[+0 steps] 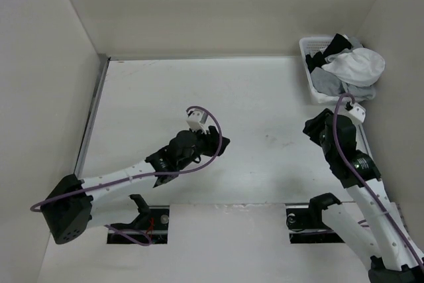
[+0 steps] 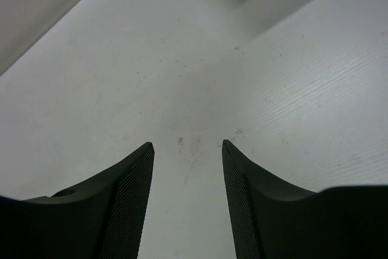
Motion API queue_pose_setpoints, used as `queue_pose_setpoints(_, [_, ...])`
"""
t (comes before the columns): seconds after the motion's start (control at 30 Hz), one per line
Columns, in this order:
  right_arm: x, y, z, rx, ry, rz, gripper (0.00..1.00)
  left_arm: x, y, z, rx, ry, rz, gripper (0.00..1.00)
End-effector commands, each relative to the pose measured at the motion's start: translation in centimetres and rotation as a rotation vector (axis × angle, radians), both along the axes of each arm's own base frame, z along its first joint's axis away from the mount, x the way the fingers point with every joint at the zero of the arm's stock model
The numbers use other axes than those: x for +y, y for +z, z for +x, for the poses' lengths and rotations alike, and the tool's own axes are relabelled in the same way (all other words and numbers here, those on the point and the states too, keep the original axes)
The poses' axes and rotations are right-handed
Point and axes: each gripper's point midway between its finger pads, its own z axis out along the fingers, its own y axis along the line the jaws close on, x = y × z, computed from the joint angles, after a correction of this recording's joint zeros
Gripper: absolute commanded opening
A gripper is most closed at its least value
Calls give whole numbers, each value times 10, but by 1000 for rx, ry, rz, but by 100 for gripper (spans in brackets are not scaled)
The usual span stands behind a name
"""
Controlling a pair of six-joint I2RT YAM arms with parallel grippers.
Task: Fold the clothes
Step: Grab the tank top from the pile
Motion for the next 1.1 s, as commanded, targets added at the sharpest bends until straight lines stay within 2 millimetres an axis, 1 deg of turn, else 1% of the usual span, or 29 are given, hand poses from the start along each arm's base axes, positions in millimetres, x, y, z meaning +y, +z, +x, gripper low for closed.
queue_pose_setpoints(0.0, [-11,7,13,-63,-36,-21,54,-11,3,2,-16,-35,-29,47])
queue_pose_setpoints(0.03, [-17,7,17,-64,-58,-29,52,-12,2,3,-16,-44,-29,47])
queue_pose_setpoints(0.1, [-26,12,30,-74,-89,-32,42,-16,-4,5,-17,-51,-21,47])
queue_pose_setpoints(0.17, [-34,20,45,-95,-109,-17,27,-18,-9,8,-31,-54,-15,47])
queue_pose_setpoints(0.2, [-39,26,55,-108,-122,-10,17,-18,-13,10,-35,-53,-8,46])
queue_pose_setpoints(0.23, [-47,31,65,-117,-143,-13,9,-17,-15,11,-36,-50,-6,45])
queue_pose_setpoints(0.27, [-57,38,76,-128,-171,-20,4,-15,-17,12,-37,-47,-5,43])
queue_pose_setpoints(0.3, [-69,46,87,-144,-203,-29,0,-14,-19,12,-39,-47,-1,39])
queue_pose_setpoints(0.33, [-83,53,97,-155,-239,-38,0,-13,-20,11,-41,-47,-1,31])
queue_pose_setpoints(0.4, [-118,62,118,-164,-331,-58,0,-15,-20,9,-51,-72,-4,14])
queue_pose_setpoints(0.43, [-132,65,126,-164,-365,-65,2,-15,-21,7,-49,-84,-6,11])
queue_pose_setpoints(0.5, [-167,63,149,-143,-434,-70,13,-11,-22,9,-52,-78,-9,10])
queue_pose_setpoints(0.53, [-180,60,161,-129,-451,-68,19,-7,-23,12,-52,-63,-9,10])
queue_pose_setpoints(0.57, [-192,53,172,-103,-462,-71,26,-3,-24,16,-52,-42,-11,12])
queue_pose_setpoints(0.63, [-214,41,192,-64,-474,-85,36,5,-28,23,-44,-14,-13,19])
queue_pose_setpoints(0.67, [-223,33,200,-44,-477,-86,39,6,-29,24,-40,-10,-19,22])
queue_pose_setpoints(0.8, [-246,5,224,7,-474,-84,45,8,-30,29,-54,2,-35,34])
queue_pose_setpoints(0.93, [-258,-12,239,24,-463,-78,49,12,-31,33,-59,16,-43,38])
queue_pose_setpoints(1.0, [-261,-17,246,19,-449,-66,49,13,-34,33,-57,17,-41,38])
queue_pose_setpoints(1.07, [-264,-18,250,0,-447,-54,48,12,-37,34,-52,16,-39,38])
